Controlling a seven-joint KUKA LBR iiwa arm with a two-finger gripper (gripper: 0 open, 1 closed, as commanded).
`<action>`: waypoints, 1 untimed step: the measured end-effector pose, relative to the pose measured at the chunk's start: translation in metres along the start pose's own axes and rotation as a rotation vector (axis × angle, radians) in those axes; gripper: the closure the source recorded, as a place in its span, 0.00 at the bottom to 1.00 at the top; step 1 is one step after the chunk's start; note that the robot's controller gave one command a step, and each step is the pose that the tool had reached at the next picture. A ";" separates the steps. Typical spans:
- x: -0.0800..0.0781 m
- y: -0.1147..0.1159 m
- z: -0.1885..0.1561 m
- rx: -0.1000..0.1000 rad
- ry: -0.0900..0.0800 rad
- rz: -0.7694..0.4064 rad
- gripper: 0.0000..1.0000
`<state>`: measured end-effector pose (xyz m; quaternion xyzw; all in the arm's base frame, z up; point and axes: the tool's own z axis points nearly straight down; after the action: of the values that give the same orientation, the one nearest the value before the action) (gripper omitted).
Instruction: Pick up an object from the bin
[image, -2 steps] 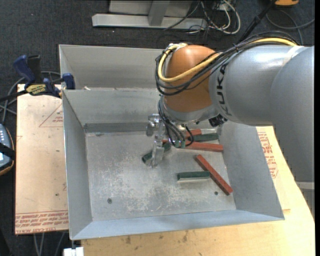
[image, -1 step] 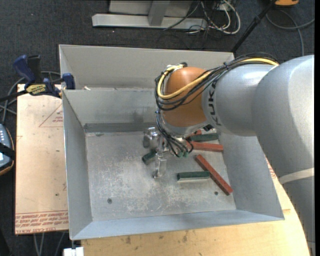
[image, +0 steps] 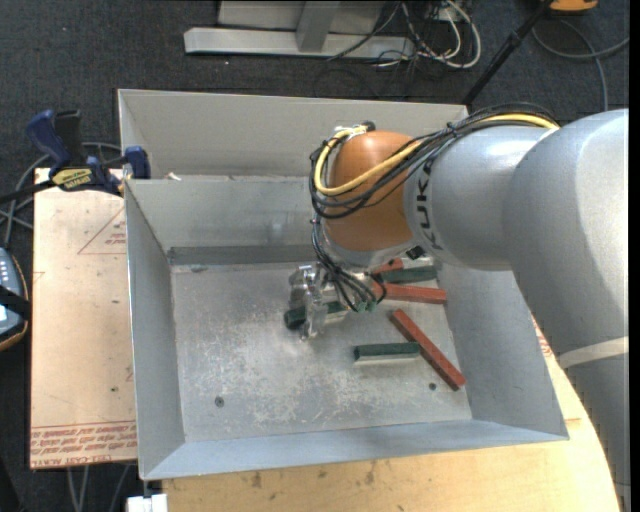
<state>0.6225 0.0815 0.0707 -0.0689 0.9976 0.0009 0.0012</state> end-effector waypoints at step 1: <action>0.011 0.004 -0.149 0.001 -0.010 -0.114 1.00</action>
Offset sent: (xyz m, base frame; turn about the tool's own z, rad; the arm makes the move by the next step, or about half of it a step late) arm -0.0141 0.0014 0.1437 -0.1151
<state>0.6109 0.0841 0.2197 -0.1255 0.9921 0.0005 0.0062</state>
